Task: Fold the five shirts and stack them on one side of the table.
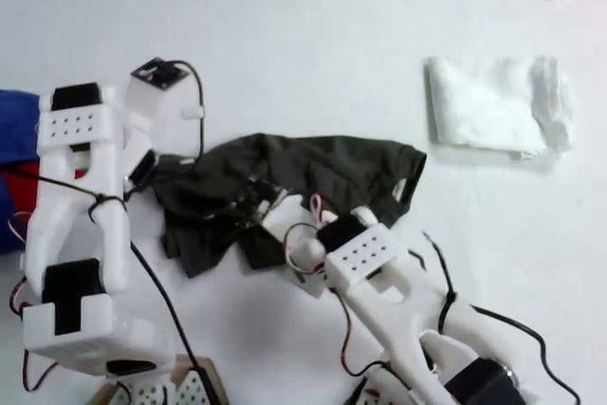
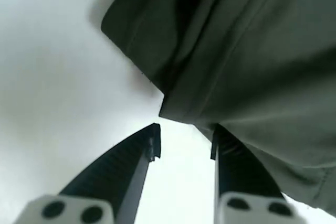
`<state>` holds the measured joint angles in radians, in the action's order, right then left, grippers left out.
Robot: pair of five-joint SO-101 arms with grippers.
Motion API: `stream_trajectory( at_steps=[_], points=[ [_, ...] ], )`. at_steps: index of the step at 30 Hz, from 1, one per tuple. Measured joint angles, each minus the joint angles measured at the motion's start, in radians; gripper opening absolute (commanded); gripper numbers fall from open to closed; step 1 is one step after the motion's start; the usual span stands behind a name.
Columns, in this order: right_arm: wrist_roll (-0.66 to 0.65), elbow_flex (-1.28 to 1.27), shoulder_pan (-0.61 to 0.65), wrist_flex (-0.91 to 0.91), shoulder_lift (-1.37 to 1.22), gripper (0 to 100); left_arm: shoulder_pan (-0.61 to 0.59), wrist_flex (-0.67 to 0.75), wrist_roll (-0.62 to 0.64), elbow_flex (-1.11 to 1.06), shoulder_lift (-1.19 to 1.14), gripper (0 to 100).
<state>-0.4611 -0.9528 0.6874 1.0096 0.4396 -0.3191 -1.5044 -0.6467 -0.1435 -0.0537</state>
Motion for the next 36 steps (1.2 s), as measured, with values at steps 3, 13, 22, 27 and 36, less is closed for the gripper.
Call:
stream_trajectory(
  at_steps=[3, 13, 22, 27, 36],
  points=[
    [0.015, -0.008, -0.002, -0.029, 0.000, 22.4, 0.000, 0.000, 0.000, 0.000, 0.000, 3],
    [0.037, -0.014, 0.052, -0.052, -0.003, 22.6, -0.040, 0.000, 0.000, 0.000, 0.000, 3],
    [0.048, 0.023, 0.057, -0.144, -0.213, 22.6, -0.040, 0.000, 0.000, 0.000, 0.000, 3],
    [0.049, 0.066, 0.029, -0.143, -0.227, 15.2, -0.040, 0.000, 0.000, 0.000, 0.000, 3],
    [0.049, 0.078, -0.115, -0.123, -0.227, 1.9, -0.040, 0.000, 0.000, 0.000, 0.000, 3]
  ],
)
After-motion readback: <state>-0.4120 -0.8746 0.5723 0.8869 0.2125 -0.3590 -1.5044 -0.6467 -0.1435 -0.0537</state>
